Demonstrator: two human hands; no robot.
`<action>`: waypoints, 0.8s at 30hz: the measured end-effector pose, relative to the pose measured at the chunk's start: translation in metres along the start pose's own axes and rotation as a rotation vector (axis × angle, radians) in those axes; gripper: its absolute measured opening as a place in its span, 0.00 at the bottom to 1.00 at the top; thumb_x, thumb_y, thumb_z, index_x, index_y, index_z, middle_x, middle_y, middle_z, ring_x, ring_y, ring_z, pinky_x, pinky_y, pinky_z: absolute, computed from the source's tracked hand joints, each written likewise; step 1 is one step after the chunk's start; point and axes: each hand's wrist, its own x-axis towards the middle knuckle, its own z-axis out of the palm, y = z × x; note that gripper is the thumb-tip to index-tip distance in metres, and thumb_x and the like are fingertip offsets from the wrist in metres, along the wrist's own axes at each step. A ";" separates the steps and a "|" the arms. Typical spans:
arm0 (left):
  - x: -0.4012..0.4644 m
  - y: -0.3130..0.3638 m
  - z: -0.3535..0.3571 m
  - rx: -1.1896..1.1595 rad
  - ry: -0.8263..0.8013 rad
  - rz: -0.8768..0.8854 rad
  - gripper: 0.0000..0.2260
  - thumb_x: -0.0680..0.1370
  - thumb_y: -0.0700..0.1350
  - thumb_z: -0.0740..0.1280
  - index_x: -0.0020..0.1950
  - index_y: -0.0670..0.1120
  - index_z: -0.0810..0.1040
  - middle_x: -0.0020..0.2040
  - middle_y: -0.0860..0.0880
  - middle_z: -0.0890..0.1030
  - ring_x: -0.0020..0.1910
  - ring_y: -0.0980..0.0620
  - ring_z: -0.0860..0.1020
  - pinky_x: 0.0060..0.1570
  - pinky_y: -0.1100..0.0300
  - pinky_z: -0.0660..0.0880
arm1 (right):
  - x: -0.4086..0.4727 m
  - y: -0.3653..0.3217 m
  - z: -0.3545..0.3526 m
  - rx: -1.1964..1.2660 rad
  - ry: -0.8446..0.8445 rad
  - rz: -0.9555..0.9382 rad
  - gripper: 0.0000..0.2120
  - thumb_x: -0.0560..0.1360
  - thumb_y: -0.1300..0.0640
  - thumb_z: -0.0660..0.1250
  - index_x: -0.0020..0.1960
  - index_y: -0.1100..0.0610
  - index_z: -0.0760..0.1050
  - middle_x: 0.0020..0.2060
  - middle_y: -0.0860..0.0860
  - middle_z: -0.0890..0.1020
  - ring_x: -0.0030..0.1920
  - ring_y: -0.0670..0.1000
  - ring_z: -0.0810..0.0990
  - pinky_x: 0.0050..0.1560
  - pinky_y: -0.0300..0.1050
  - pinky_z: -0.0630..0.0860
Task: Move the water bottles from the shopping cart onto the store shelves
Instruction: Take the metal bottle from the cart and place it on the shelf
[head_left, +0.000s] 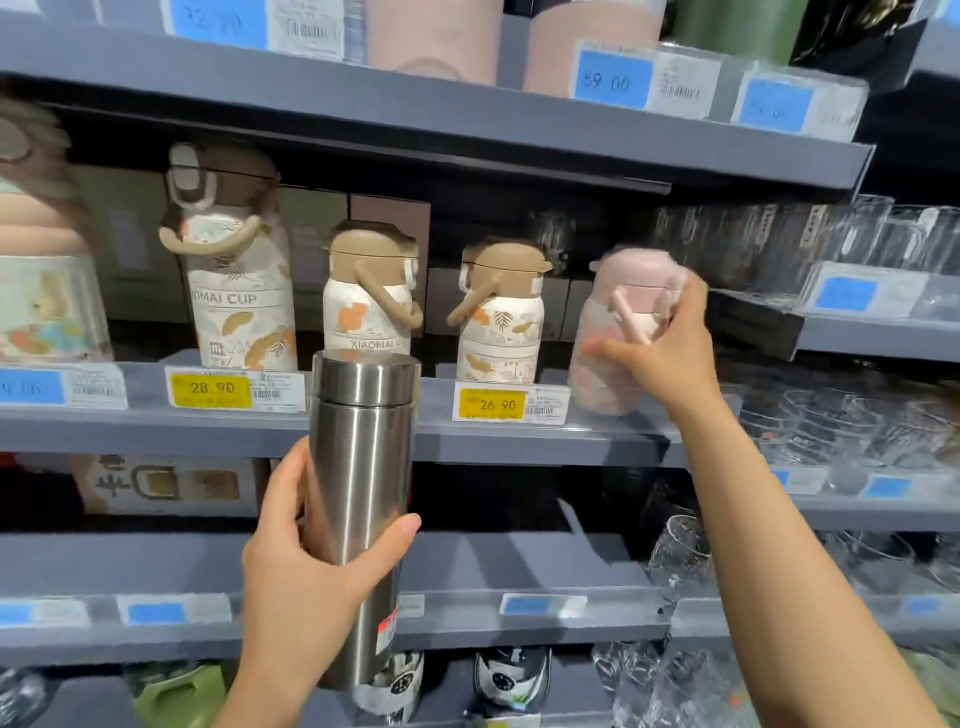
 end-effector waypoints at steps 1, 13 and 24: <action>0.000 -0.001 0.000 0.002 0.000 -0.001 0.40 0.57 0.51 0.77 0.67 0.62 0.66 0.56 0.67 0.74 0.50 0.73 0.74 0.48 0.68 0.68 | 0.004 0.004 -0.002 -0.012 -0.070 0.018 0.41 0.63 0.57 0.80 0.68 0.47 0.59 0.50 0.38 0.71 0.48 0.39 0.73 0.45 0.36 0.70; 0.009 -0.002 0.007 -0.008 -0.003 -0.026 0.39 0.55 0.53 0.76 0.64 0.66 0.66 0.53 0.70 0.76 0.51 0.72 0.74 0.48 0.68 0.69 | 0.031 0.023 -0.019 -0.040 -0.375 0.148 0.38 0.66 0.53 0.78 0.67 0.50 0.59 0.58 0.48 0.72 0.58 0.49 0.74 0.47 0.40 0.72; 0.004 0.007 0.019 -0.041 -0.048 0.000 0.38 0.55 0.52 0.77 0.62 0.68 0.67 0.51 0.69 0.77 0.49 0.69 0.76 0.46 0.66 0.71 | -0.067 -0.012 -0.009 -0.025 0.287 -0.168 0.35 0.71 0.42 0.71 0.72 0.47 0.60 0.61 0.46 0.75 0.64 0.48 0.72 0.64 0.49 0.69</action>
